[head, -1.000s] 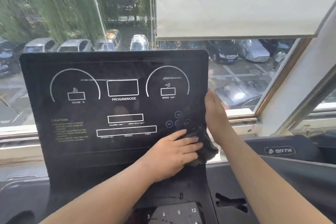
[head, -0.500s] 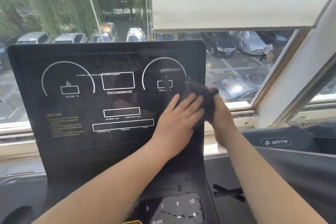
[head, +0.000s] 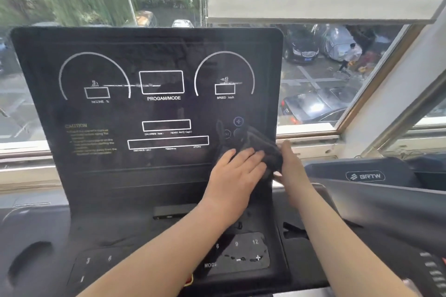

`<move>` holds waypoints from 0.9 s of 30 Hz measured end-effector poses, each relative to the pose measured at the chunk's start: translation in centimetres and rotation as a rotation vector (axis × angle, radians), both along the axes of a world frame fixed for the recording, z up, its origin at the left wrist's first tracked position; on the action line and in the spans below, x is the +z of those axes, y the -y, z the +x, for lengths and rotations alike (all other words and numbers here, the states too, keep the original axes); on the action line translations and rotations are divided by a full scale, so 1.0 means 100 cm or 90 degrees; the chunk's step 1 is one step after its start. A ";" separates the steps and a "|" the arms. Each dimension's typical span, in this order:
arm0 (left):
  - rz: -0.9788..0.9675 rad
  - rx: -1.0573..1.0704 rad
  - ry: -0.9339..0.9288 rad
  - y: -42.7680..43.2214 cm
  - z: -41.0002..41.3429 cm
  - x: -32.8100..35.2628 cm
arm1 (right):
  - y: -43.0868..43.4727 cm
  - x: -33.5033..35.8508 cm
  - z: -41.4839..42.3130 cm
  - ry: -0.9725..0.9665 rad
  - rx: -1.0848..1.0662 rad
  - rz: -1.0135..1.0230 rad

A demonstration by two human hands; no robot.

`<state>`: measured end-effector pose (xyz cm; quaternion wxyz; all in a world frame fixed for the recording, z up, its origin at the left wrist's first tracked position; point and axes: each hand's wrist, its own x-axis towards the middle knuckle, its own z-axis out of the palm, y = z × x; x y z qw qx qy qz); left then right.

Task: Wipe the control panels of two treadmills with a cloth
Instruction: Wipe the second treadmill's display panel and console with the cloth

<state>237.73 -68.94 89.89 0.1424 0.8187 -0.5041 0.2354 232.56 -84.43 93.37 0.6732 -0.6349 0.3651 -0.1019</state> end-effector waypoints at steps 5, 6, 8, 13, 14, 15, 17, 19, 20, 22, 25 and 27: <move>0.082 -0.018 -0.102 -0.007 -0.039 -0.030 | -0.017 -0.025 -0.016 -0.064 0.005 0.027; 0.085 -0.006 -0.118 -0.006 -0.042 -0.028 | -0.018 -0.030 -0.019 -0.068 0.010 0.035; 0.086 0.023 -0.138 -0.006 -0.043 -0.022 | -0.021 -0.035 -0.019 -0.057 0.005 0.038; 0.039 0.037 -0.221 -0.021 -0.030 -0.009 | -0.033 -0.030 -0.015 -0.036 -0.051 0.004; 0.021 0.047 -0.226 -0.026 -0.030 -0.007 | -0.038 -0.028 -0.015 -0.033 -0.058 -0.008; 0.003 0.063 -0.221 -0.031 -0.031 -0.005 | -0.042 -0.027 -0.015 -0.032 -0.066 -0.018; -0.029 0.112 -0.199 -0.045 -0.028 -0.001 | -0.047 -0.029 -0.014 -0.039 -0.091 -0.035; -0.043 0.165 -0.190 -0.066 -0.016 0.004 | -0.050 -0.034 -0.017 -0.048 -0.085 -0.047; -0.045 0.190 -0.187 -0.079 -0.010 0.006 | -0.050 -0.037 -0.017 -0.056 -0.081 -0.038; -0.056 0.237 -0.168 -0.105 0.001 0.010 | -0.051 -0.037 -0.017 -0.048 -0.084 0.035; -0.051 0.272 -0.190 -0.120 0.006 0.010 | -0.047 -0.034 -0.018 -0.051 -0.052 0.001; -0.029 0.277 -0.206 -0.112 0.003 0.008 | -0.040 -0.040 -0.018 -0.058 -0.018 -0.057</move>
